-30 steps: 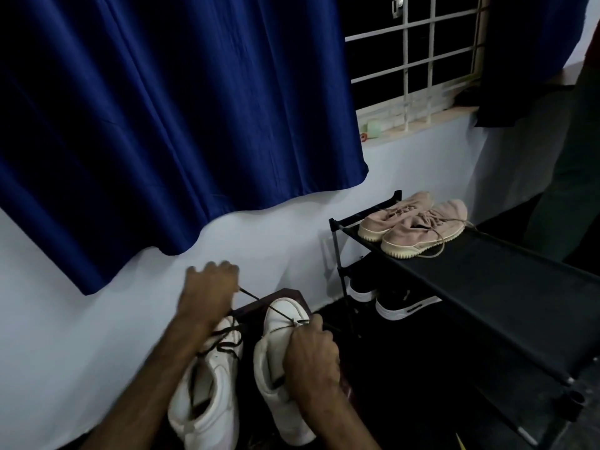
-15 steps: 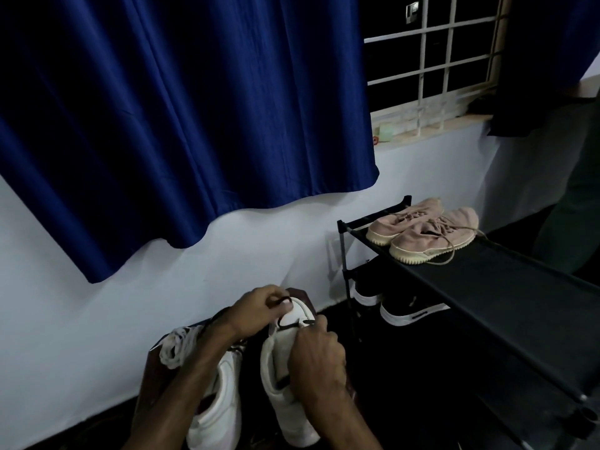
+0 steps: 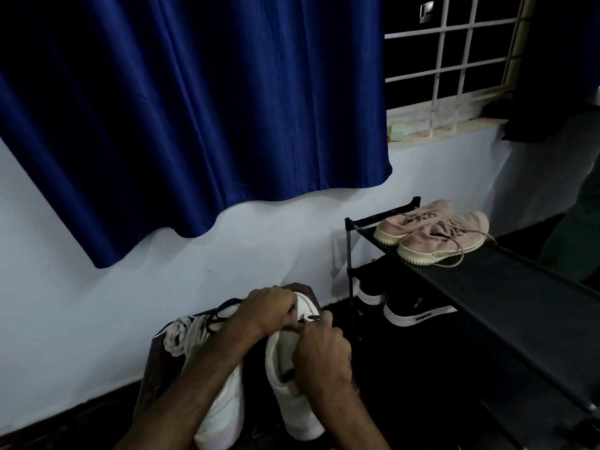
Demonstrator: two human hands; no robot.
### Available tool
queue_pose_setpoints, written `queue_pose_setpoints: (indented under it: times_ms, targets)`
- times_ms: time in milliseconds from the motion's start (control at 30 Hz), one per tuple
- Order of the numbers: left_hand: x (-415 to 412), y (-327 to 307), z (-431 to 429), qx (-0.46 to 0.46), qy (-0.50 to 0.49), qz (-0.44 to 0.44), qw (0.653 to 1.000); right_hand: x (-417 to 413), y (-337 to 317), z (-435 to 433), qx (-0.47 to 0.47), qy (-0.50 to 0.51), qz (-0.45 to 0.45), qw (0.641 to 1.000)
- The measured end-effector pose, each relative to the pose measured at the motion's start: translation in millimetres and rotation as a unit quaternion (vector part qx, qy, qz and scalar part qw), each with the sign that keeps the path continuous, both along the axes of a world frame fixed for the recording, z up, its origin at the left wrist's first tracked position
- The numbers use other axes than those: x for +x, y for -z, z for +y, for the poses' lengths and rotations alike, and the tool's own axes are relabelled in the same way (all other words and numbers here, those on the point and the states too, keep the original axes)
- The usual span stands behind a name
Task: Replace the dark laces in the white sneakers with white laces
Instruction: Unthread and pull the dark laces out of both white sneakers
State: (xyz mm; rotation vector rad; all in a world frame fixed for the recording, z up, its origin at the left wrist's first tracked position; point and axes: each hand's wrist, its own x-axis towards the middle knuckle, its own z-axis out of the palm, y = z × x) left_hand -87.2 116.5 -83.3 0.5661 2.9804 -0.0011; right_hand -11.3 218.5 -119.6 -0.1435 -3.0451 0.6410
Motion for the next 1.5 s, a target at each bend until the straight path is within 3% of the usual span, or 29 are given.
queue_pose_setpoints:
  times_ms: [167, 233, 367, 500, 633, 767, 933, 1067, 1200, 1267, 1333, 1367, 1433, 1467, 1500]
  targets:
    - [4.5, -12.9, 11.6, -0.238, 0.088, 0.055, 0.966, -1.5, -0.6, -1.0, 0.0, 0.007, -0.004, 1.0]
    - [4.0, -24.4, 3.5, -0.254, 0.094, 0.071, 0.96, -2.1, 0.0, -0.5, 0.002, 0.011, -0.004, 1.0]
    - [-1.6, -57.6, -48.5, -0.158, 0.008, 0.055, 0.986, -2.2, 0.8, -0.5, 0.016, 0.01, 0.001, 1.0]
    - [1.5, -70.6, -92.8, 0.033, -0.036, 0.063, 0.997, -4.5, 2.0, -3.6, 0.032, 0.009, 0.007, 0.999]
    - [21.7, -76.0, -96.5, 0.199, 0.005, 0.094, 0.976, -9.0, -3.2, -2.5, 0.062, -0.009, 0.012, 0.998]
    - [41.6, -85.3, -103.2, 0.267, 0.038, 0.128, 0.955, -18.3, -11.0, 1.5, 0.053, -0.038, 0.003, 0.998]
    - [55.9, -97.6, -120.5, 0.318, 0.037, 0.167, 0.932, -36.2, -37.7, -15.0, -0.103, -0.184, 0.089, 0.973]
    - [64.9, -99.7, -130.8, 0.33, 0.034, 0.194, 0.923, -46.9, -47.9, -53.4, -0.147, -0.304, -0.002, 0.941]
    - [67.5, -86.2, -138.2, 0.313, 0.015, 0.222, 0.923, -43.8, -45.3, -76.7, -0.411, -0.33, -0.044, 0.849]
    - [60.6, -75.5, -139.4, 0.299, -0.033, 0.261, 0.917, -38.7, -48.4, -80.3, -0.479, -0.339, -0.07, 0.807]
    - [52.9, -71.8, -137.9, 0.421, -0.116, 0.256, 0.862, -32.0, -52.9, -79.3, -0.551, -0.347, -0.122, 0.75]
    - [49.5, -74.6, -138.6, 0.534, -0.163, 0.223, 0.799, -29.8, -54.7, -76.0, -0.574, -0.348, -0.142, 0.727]
    - [43.1, -83.6, -146.6, 0.719, -0.247, 0.159, 0.629, -27.8, -58.4, -64.9, -0.577, -0.347, -0.157, 0.722]
    - [40.5, -86.7, -153.1, 0.745, -0.277, 0.164, 0.585, -27.6, -62.8, -58.7, -0.571, -0.351, -0.162, 0.724]
    - [37.8, -87.6, -160.9, 0.714, -0.298, 0.195, 0.603, -28.4, -69.6, -53.9, -0.569, -0.352, -0.162, 0.725]
